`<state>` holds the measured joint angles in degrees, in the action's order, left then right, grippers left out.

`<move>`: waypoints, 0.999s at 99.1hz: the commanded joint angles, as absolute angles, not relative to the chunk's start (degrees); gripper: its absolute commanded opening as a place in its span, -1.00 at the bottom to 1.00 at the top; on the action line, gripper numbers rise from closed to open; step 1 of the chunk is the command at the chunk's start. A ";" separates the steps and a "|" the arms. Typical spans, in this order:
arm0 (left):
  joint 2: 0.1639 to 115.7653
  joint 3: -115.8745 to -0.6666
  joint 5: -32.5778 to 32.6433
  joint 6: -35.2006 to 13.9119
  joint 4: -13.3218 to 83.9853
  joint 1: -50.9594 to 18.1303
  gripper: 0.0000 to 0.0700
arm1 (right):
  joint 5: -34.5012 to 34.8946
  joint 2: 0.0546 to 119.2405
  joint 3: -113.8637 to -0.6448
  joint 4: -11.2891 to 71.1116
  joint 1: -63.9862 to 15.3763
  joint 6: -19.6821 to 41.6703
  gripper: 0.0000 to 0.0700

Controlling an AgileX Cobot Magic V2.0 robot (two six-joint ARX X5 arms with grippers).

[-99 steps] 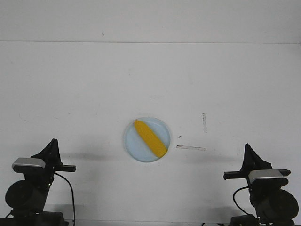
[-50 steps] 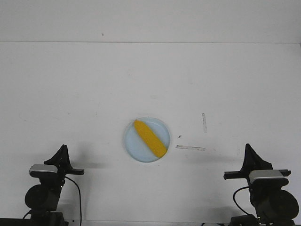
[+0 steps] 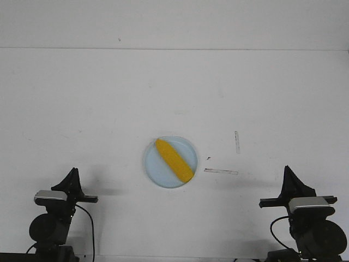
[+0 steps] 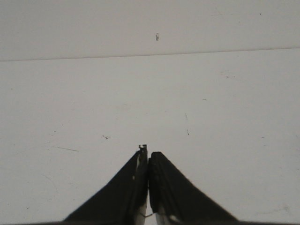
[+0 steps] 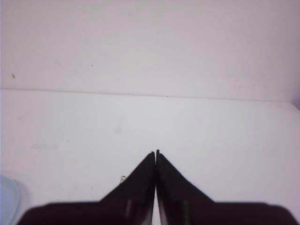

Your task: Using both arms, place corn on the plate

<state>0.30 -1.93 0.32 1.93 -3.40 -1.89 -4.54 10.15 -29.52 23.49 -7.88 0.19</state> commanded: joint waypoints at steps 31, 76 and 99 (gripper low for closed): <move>0.19 -0.78 0.45 1.69 -4.23 -1.85 -1.00 | -7.38 10.09 -29.34 21.98 -6.09 -4.25 -1.00; 0.19 -0.78 0.45 1.69 -4.34 -1.85 -1.00 | -2.68 3.79 -10.57 9.98 4.16 -2.83 -1.00; 0.19 -0.80 0.45 1.69 -4.47 -1.85 -1.00 | -2.81 0.05 -0.73 6.94 3.66 -2.46 -1.00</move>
